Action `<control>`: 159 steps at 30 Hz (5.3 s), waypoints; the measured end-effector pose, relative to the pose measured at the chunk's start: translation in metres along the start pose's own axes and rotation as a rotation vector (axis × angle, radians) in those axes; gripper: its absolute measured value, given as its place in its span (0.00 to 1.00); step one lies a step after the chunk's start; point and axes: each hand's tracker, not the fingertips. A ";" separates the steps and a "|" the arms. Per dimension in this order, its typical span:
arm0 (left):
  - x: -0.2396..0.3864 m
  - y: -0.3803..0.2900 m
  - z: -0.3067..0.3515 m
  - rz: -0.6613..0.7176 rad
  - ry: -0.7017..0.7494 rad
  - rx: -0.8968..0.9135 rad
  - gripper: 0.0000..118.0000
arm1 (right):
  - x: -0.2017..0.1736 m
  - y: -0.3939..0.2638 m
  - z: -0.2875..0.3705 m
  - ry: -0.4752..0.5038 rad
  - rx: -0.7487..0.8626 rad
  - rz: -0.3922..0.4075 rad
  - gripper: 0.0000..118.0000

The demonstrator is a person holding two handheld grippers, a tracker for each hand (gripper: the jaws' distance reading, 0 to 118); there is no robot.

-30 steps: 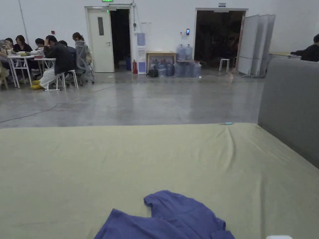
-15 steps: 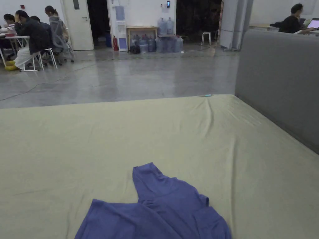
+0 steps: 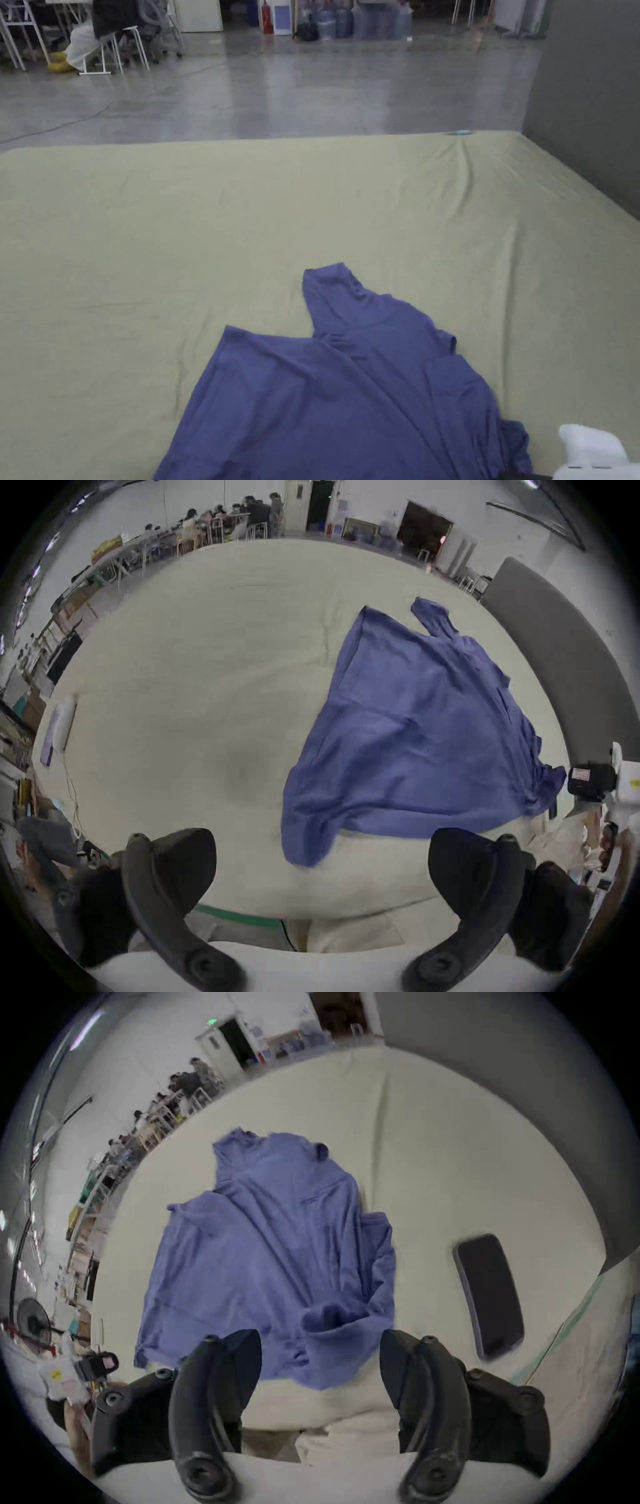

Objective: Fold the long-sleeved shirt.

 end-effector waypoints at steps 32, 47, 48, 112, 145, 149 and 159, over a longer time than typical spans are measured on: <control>0.107 0.291 -0.220 -0.187 0.129 0.003 0.20 | -0.004 0.114 -0.084 -0.084 0.034 0.137 0.00; 0.056 0.260 -0.116 -0.058 0.025 0.073 0.00 | -0.018 0.288 -0.256 -0.141 -0.249 0.015 0.59; 0.053 0.257 -0.113 -0.064 0.031 0.071 0.00 | -0.028 0.282 -0.256 -0.218 -0.242 0.072 0.51; 0.021 0.298 -0.016 -0.222 0.060 0.069 0.00 | -0.001 0.249 -0.034 -0.137 0.118 0.456 0.00; -0.035 0.030 -0.057 -0.097 0.044 -0.126 0.39 | 0.062 0.010 -0.102 -0.194 -0.228 0.379 0.10; -0.029 0.041 -0.002 -0.049 0.020 0.054 1.00 | 0.054 0.024 -0.037 -0.179 -0.155 0.331 0.84; 0.030 0.019 0.004 -0.069 0.005 0.087 0.00 | 0.014 -0.006 -0.025 -0.031 -0.087 0.235 0.00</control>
